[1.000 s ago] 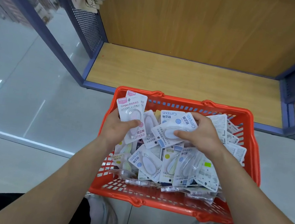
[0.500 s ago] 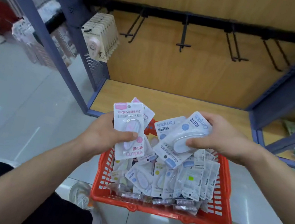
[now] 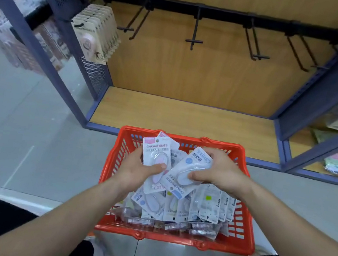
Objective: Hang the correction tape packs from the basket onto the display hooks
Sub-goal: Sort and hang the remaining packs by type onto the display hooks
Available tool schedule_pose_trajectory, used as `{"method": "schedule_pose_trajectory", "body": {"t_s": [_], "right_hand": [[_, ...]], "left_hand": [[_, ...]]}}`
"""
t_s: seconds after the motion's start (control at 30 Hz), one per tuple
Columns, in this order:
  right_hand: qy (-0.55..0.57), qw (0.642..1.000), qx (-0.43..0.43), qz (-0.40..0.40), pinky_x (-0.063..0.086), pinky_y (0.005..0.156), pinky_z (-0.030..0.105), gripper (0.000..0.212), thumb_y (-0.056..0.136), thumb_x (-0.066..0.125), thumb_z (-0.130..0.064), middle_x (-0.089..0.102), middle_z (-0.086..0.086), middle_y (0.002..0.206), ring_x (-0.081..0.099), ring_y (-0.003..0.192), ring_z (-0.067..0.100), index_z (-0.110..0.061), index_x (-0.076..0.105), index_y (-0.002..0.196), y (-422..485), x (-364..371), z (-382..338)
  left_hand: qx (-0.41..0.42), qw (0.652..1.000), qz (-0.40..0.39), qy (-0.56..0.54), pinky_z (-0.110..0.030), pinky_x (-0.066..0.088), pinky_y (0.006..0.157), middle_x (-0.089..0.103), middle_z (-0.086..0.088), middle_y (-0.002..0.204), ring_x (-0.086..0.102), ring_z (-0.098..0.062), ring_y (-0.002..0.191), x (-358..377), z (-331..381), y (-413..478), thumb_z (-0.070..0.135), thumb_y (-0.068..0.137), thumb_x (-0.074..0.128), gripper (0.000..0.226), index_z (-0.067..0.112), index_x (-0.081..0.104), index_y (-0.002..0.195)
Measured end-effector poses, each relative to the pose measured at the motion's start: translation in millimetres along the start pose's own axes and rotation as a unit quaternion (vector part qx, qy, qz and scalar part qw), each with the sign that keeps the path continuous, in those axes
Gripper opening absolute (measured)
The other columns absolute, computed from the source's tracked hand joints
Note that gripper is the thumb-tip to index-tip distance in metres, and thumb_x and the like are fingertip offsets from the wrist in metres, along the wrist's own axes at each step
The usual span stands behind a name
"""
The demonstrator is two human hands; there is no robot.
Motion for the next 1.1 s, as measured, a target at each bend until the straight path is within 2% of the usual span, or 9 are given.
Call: {"method": "schedule_pose_trajectory", "body": {"t_s": [0.13,0.3,0.5,0.57,0.7,0.8,0.87,0.93,1.1], "right_hand": [[-0.008,1.0,0.008,-0.002,0.058,0.067,0.03,0.027,0.077,0.081,0.009,0.074,0.0,0.08,0.07,0.072,0.012,-0.004,0.067,0.096,10.7,-1.7,7.2],[-0.026,1.0,0.013,-0.004,0.057,0.072,0.029,0.03,0.077,0.083,0.002,0.079,0.005,0.092,0.072,0.079,0.013,-0.012,0.068,0.099,23.9,-11.6,15.3],[-0.026,0.999,0.024,-0.015,0.059,0.078,0.033,0.035,0.079,0.084,0.0,0.079,0.002,0.099,0.076,0.09,0.02,-0.014,0.069,0.107,29.7,-25.0,23.4],[-0.02,0.999,0.029,-0.028,0.059,0.072,0.027,0.034,0.079,0.083,0.002,0.08,0.0,0.098,0.076,0.085,0.015,-0.015,0.069,0.106,30.0,-26.1,20.8],[0.003,0.999,0.02,-0.036,0.059,0.073,0.029,0.033,0.08,0.08,0.006,0.08,0.003,0.097,0.074,0.084,0.016,-0.012,0.068,0.104,27.6,-32.2,9.9],[0.019,0.998,0.003,-0.057,0.059,0.073,0.029,0.032,0.08,0.08,0.007,0.079,0.005,0.1,0.075,0.088,0.019,-0.008,0.067,0.106,24.8,-34.8,2.6],[0.024,0.997,0.0,-0.074,0.061,0.078,0.035,0.036,0.08,0.08,0.006,0.079,0.007,0.104,0.076,0.093,0.023,-0.007,0.066,0.111,24.2,-32.2,1.1],[0.026,0.996,0.004,-0.086,0.061,0.083,0.041,0.042,0.08,0.081,0.006,0.078,0.009,0.108,0.075,0.098,0.026,-0.007,0.064,0.116,24.7,-28.9,2.5],[0.033,0.994,0.004,-0.102,0.06,0.081,0.037,0.043,0.078,0.083,0.003,0.078,0.006,0.108,0.075,0.099,0.025,-0.01,0.066,0.115,22.9,-25.0,5.2]], "left_hand": [[-0.014,1.0,-0.016,-0.01,-0.045,0.06,0.092,0.077,0.004,0.113,0.075,-0.015,0.099,-4.9,-3.3,11.2,0.014,0.088,0.08,0.045,0.025,0.062,0.127],[-0.03,0.998,-0.052,-0.006,-0.055,0.057,0.096,0.076,0.003,0.117,0.074,-0.023,0.107,-8.0,-9.6,22.6,0.03,0.075,0.087,0.056,0.033,0.063,0.126],[-0.022,0.996,-0.083,0.007,-0.055,0.056,0.097,0.076,0.0,0.117,0.074,-0.024,0.108,-5.3,-9.5,30.5,0.034,0.068,0.088,0.062,0.026,0.065,0.125],[-0.029,0.995,-0.091,0.011,-0.054,0.057,0.097,0.077,0.001,0.116,0.074,-0.023,0.107,-5.8,-7.1,32.1,0.029,0.075,0.088,0.055,0.026,0.065,0.125],[-0.029,0.998,-0.06,0.018,-0.048,0.058,0.096,0.078,0.005,0.108,0.076,-0.017,0.099,-10.3,-0.4,35.1,0.017,0.087,0.081,0.034,0.024,0.069,0.118],[-0.019,0.997,-0.05,0.048,-0.046,0.057,0.098,0.078,0.01,0.109,0.073,-0.012,0.103,-10.4,2.4,33.3,0.034,0.082,0.085,0.039,0.028,0.07,0.118],[-0.008,0.995,-0.075,0.064,-0.047,0.054,0.102,0.076,0.013,0.114,0.071,-0.01,0.11,-5.1,5.4,26.8,0.055,0.072,0.085,0.055,0.032,0.069,0.12],[0.007,0.994,-0.084,0.066,-0.046,0.052,0.105,0.075,0.016,0.117,0.068,-0.007,0.114,0.7,6.8,22.9,0.065,0.067,0.086,0.065,0.034,0.068,0.121],[0.028,0.997,-0.065,0.039,-0.049,0.053,0.103,0.076,0.01,0.117,0.07,-0.013,0.113,4.1,9.2,20.7,0.041,0.08,0.085,0.045,0.03,0.069,0.12]]}}
Point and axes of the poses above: each hand's wrist, its own y-axis towards the middle knuckle, its own x-axis out of the palm, z = x × y, the point moved 1 cm from there along y, towards the middle knuckle
